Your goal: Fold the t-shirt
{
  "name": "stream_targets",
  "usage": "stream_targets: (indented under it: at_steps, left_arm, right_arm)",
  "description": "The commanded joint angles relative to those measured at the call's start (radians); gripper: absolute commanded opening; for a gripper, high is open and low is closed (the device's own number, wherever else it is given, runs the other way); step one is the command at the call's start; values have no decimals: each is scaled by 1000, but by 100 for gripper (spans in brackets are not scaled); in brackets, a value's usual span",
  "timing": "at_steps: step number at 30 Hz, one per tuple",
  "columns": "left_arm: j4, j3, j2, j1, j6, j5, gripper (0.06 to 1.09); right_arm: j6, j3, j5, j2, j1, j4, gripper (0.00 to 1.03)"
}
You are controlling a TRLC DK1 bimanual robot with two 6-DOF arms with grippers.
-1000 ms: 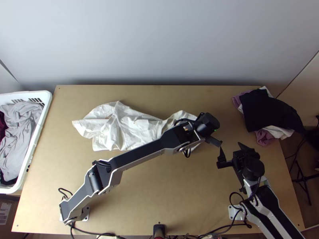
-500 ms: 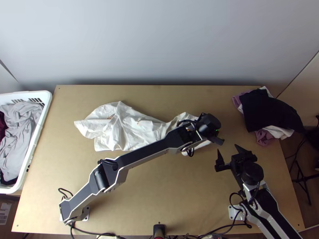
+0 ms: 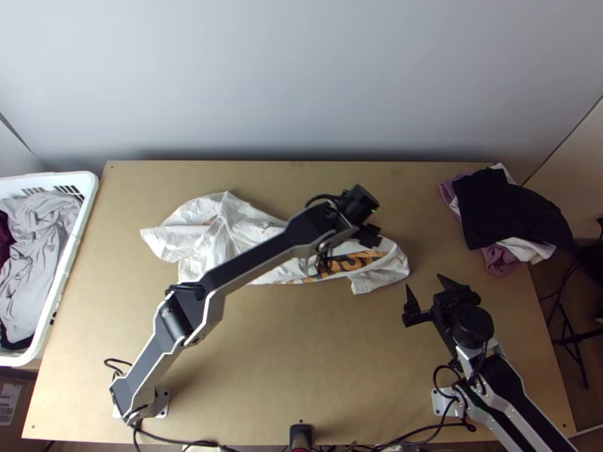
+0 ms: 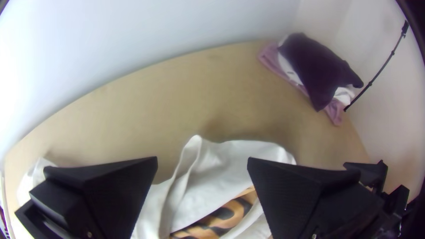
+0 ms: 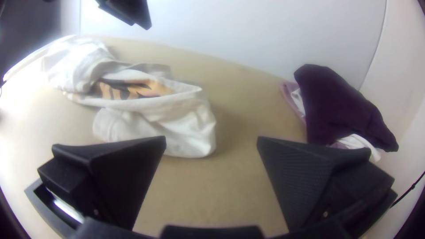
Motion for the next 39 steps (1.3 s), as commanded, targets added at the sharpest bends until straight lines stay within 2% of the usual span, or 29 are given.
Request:
stream_targets:
  at_steps: [1,5,8,14,20,27,31,39]
  left_arm:
    - [-203,-78,-101,96,13,12,104]
    - [-216,-199,-179,151,13,11,104]
    - [-203,-259,-219,171,14,-8,104]
    - [-97,-385,-315,183,34,-98,104]
    - [-74,-431,-355,229,34,-115,104]
    - [-23,-495,-412,263,56,-124,104]
    - [-11,-527,-434,266,68,-143,104]
    - [60,-612,-481,283,99,-152,104]
  right_arm:
    - [105,84,-19,208,41,69,96]
    - [237,233,-99,475,41,57,96]
    - [287,308,-152,575,41,34,97]
    - [408,402,-266,665,44,-76,97]
    - [539,474,-395,780,27,-210,97]
    - [680,541,-484,872,19,-302,98]
    - [705,564,-505,866,19,-326,98]
    - [678,575,-505,740,15,-469,98]
